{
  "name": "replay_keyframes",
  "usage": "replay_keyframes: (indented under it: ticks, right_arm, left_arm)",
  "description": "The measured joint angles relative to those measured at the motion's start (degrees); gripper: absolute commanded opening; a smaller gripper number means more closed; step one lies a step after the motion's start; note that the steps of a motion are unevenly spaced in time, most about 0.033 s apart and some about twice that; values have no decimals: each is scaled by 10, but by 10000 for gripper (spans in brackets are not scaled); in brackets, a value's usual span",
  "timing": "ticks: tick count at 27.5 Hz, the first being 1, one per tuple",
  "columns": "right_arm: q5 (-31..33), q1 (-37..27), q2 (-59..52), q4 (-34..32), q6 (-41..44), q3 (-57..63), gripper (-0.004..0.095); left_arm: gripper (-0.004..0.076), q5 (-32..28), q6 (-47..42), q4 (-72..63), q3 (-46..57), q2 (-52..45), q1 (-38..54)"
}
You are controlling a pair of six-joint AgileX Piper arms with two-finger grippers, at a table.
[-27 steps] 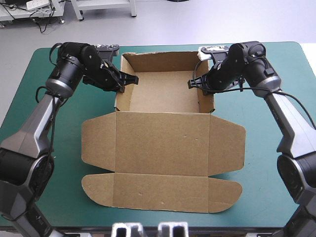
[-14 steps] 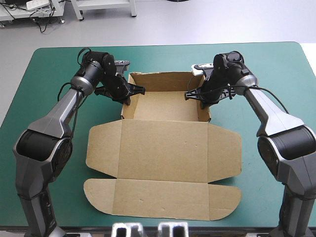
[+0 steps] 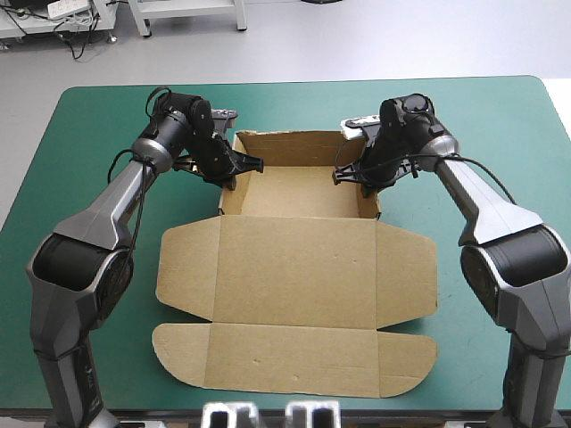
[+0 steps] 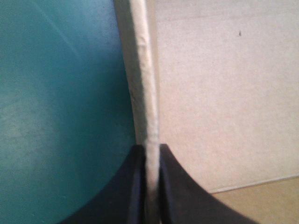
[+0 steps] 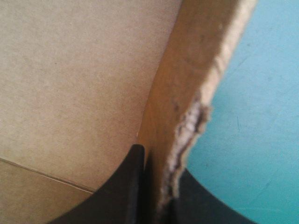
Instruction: Fold the box
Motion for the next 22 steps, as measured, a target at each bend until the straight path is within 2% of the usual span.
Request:
replay_keyframes:
  ticks: [3, 11, 22]
  right_arm:
    - [-4, 15, 6, -46, -13, 1, 328]
    - [-6, 23, 18, -65, -12, 4, 429]
    - [-5, 22, 19, -75, -13, -48, 455]
  left_arm:
    - [183, -8, 0, 5, 1, 15, 0]
    - [379, -12, -1, 13, 5, 23, 0]
    - [396, -11, -41, -11, -23, 24, 4]
